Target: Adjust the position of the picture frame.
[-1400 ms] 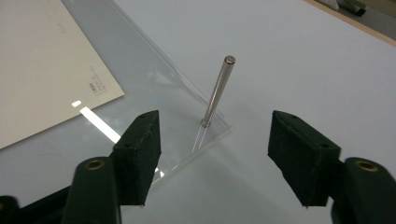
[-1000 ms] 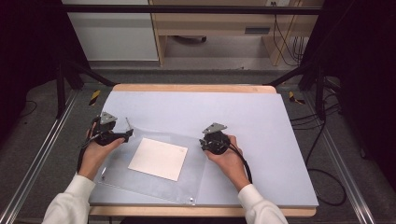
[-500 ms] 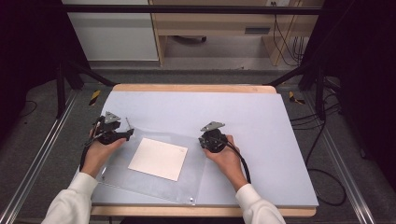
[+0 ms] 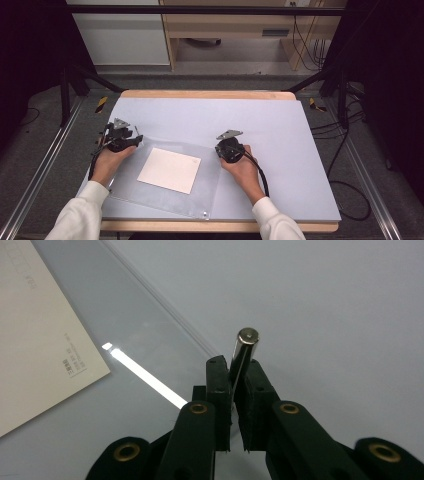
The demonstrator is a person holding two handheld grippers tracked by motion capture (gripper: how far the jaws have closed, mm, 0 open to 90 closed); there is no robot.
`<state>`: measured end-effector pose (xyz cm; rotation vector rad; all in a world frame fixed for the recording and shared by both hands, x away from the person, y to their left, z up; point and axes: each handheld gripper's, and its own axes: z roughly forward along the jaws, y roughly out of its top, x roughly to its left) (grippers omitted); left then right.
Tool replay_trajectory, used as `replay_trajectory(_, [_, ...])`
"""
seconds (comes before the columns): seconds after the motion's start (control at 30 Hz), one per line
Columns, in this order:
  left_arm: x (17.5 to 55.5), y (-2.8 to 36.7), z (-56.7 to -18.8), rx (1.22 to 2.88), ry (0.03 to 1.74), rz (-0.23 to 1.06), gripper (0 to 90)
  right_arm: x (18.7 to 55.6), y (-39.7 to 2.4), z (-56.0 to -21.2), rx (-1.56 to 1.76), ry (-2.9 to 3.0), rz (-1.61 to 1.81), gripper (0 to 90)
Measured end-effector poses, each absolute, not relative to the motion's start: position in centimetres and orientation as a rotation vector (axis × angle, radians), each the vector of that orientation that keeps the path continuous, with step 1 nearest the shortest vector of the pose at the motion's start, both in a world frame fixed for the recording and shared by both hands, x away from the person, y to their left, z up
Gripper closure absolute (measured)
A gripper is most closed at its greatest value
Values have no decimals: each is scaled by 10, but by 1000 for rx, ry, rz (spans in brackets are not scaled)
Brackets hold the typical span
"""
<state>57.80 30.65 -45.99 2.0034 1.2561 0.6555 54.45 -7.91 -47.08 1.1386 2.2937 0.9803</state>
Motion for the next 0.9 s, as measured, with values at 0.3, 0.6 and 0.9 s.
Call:
replay_trajectory(0.3, [587, 306, -467, 1989, 1283, 642, 709, 545, -80, -470, 1148, 2301, 987, 851])
replay_trajectory(0.6, [589, 300, -469, 1996, 1264, 687, 794, 545, -81, -470, 1151, 2307, 989, 851])
replay_trajectory(0.9, [590, 302, -469, 1965, 1291, 664, 840, 546, -81, -470, 1150, 2311, 992, 852])
